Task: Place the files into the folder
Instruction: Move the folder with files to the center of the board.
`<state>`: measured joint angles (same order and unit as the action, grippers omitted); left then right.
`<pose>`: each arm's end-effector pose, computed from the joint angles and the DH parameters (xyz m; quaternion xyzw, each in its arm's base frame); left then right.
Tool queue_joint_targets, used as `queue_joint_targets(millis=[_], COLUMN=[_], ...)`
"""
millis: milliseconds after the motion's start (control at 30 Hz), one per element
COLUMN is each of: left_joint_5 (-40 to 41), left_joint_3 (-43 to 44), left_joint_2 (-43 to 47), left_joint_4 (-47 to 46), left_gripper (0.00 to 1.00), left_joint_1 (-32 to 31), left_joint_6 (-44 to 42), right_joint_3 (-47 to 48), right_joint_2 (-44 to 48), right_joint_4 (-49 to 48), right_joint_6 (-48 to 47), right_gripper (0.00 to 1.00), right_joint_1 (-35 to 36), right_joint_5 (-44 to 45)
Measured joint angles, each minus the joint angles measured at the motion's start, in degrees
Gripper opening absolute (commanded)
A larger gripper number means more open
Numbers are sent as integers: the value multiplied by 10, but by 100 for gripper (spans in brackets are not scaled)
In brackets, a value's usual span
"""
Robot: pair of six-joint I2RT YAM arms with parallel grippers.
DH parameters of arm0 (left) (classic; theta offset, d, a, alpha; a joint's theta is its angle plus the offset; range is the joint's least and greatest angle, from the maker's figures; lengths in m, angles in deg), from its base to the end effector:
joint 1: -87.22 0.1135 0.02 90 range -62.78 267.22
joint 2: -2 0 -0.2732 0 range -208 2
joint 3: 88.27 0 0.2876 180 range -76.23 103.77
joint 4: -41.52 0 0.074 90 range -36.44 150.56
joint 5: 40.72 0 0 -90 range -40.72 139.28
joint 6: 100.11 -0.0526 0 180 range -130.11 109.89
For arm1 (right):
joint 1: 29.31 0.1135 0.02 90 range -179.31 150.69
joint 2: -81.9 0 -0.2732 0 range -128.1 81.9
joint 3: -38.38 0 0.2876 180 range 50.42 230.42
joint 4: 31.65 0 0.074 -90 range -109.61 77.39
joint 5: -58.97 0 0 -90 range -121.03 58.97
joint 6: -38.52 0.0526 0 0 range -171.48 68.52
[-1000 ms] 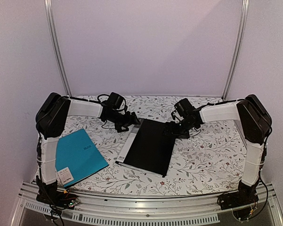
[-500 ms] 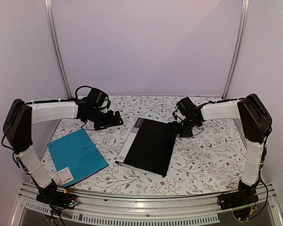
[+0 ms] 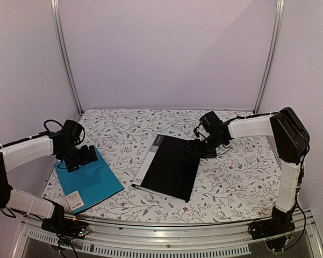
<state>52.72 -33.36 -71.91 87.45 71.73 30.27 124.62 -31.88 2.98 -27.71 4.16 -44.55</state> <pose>0.2609 -0.0690 0.1678 -0.2166 0.9514 -0.0757 0.2054 0.3633 0.2549 0.1199 -0.1097 0.9581 0.2147 0.1549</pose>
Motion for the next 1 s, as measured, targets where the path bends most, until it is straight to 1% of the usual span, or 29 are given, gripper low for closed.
queue_joint_targets(millis=[133, 200, 267, 333, 433, 533, 700, 833, 1000], left_joint_5=[30, 51, 61, 63, 63, 49, 30, 8, -51], left_joint_3=[-15, -18, -23, -32, -45, -48, -46, -46, -39], left_joint_2=[53, 97, 134, 169, 181, 148, 51, -7, -67], left_joint_4=[48, 73, 87, 96, 105, 104, 94, 73, 28], left_gripper=[100, 100, 100, 100, 100, 99, 100, 99, 96], left_joint_1=[65, 93, 117, 155, 210, 258, 321, 335, 335], left_joint_6=[16, 24, 29, 32, 36, 36, 25, 20, 16], right_joint_3=[0, 0, 0, 0, 0, 0, 0, 0, -3], right_joint_2=[-1, -1, -2, -3, -3, -3, -3, 0, 5], right_joint_4=[-2, -4, -6, -9, -12, -12, -9, 1, 16], right_joint_6=[4, 6, 7, 8, 8, 8, 6, -1, -12], right_gripper=[94, 94, 94, 94, 94, 94, 95, 95, 95], right_joint_1=[6, 7, 7, 7, 8, 8, 7, -1, -28], right_joint_5=[-6, -7, -9, -12, -18, -19, -16, -16, -16])
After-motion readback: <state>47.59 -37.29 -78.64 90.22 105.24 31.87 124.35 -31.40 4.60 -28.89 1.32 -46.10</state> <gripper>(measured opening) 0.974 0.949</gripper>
